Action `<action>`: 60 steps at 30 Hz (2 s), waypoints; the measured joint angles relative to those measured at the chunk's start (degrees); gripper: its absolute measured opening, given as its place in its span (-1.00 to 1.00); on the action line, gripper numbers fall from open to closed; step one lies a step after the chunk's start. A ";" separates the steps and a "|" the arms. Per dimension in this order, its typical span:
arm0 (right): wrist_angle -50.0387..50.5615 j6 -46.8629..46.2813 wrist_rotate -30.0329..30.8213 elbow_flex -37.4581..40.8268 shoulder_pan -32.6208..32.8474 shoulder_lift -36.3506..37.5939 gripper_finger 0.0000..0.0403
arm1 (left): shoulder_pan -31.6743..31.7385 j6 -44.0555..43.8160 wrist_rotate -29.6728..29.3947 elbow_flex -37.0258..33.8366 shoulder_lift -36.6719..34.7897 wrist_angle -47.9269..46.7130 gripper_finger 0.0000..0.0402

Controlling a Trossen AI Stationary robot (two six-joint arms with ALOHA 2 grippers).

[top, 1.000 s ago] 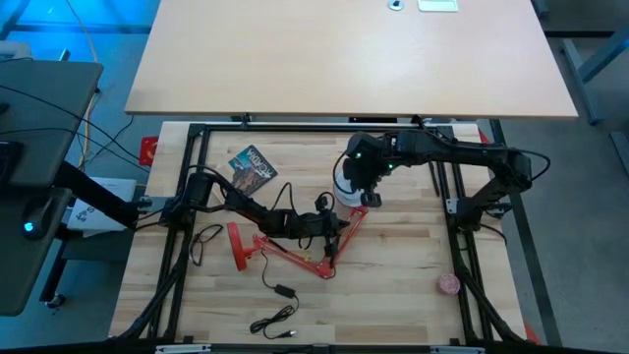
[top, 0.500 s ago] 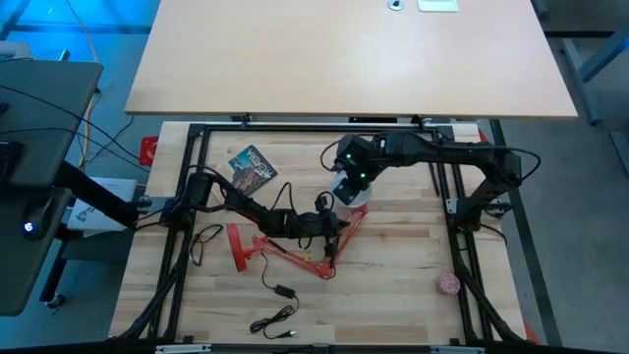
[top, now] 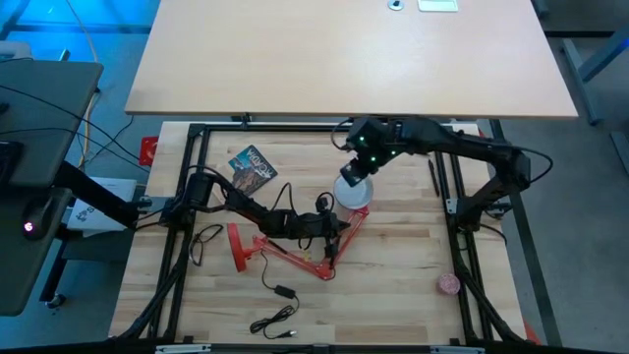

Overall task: Screw lightbulb
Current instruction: Insert the lightbulb into the red lamp

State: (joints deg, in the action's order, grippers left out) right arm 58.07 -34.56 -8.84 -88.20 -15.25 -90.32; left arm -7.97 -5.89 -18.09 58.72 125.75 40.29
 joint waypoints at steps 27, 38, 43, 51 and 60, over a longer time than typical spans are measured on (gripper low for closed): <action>5.50 91.91 9.07 -9.90 8.11 -4.11 -1.00 | -0.02 0.07 -0.03 0.02 0.00 -0.11 -1.00; 6.62 72.80 8.79 -13.05 9.25 -4.24 -0.42 | -0.04 0.11 -0.04 0.02 0.00 -0.03 -1.00; 11.20 74.97 8.18 -12.91 11.59 -4.24 0.07 | -0.07 0.11 -0.09 0.02 0.00 -0.03 -1.00; 15.84 72.57 9.49 -10.25 12.36 -6.69 0.15 | -0.58 0.11 -0.31 0.02 0.02 -0.02 -1.00; 18.50 72.50 16.09 -15.45 12.41 -12.14 0.15 | -1.59 0.09 -0.13 0.02 0.02 0.00 -1.00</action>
State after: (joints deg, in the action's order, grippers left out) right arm 76.57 37.94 7.25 -103.65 -2.84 -102.47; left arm -9.56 -5.80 -18.22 58.74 125.78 40.29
